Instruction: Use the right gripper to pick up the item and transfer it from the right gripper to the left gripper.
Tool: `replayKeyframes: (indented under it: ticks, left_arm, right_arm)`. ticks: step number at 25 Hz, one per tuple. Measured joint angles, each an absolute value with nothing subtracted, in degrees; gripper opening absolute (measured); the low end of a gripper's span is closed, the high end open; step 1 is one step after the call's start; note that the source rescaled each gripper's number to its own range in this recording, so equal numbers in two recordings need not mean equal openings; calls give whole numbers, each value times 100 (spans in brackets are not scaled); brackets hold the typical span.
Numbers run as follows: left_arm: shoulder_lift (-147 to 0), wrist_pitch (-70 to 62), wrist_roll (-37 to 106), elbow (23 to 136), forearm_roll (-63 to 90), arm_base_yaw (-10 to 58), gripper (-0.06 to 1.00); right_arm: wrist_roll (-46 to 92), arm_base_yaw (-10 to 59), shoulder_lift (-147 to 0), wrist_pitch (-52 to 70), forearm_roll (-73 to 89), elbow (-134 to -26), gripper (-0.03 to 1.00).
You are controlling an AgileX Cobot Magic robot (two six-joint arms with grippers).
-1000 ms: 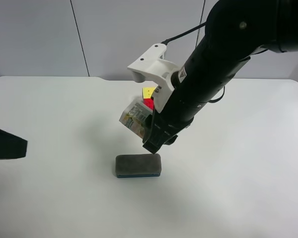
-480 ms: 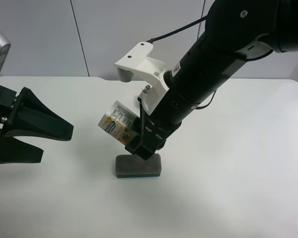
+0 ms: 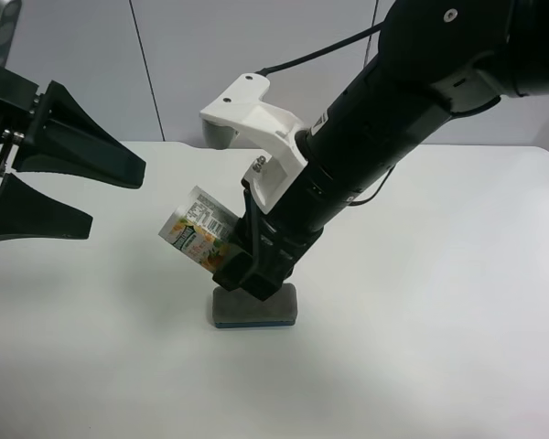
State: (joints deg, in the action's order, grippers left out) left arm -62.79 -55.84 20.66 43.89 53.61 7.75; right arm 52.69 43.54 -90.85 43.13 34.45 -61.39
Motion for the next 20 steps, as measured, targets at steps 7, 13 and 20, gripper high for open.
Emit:
replayKeyframes:
  ticks: [7, 13, 20]
  left_arm:
    - [-6777, -5596, 2078, 4406, 5495, 775, 100]
    - [-7083, -5822, 2360, 4406, 5851, 775, 100]
    - [-7096, -6187, 2384, 4406, 5776, 775, 100]
  right_arm:
    - [5876, 4434, -9085, 4223, 3912, -6139, 1]
    - [5988, 4894, -9085, 3883, 3928, -6139, 1]
    - [5988, 4931, -9085, 3469, 3874, -6139, 1]
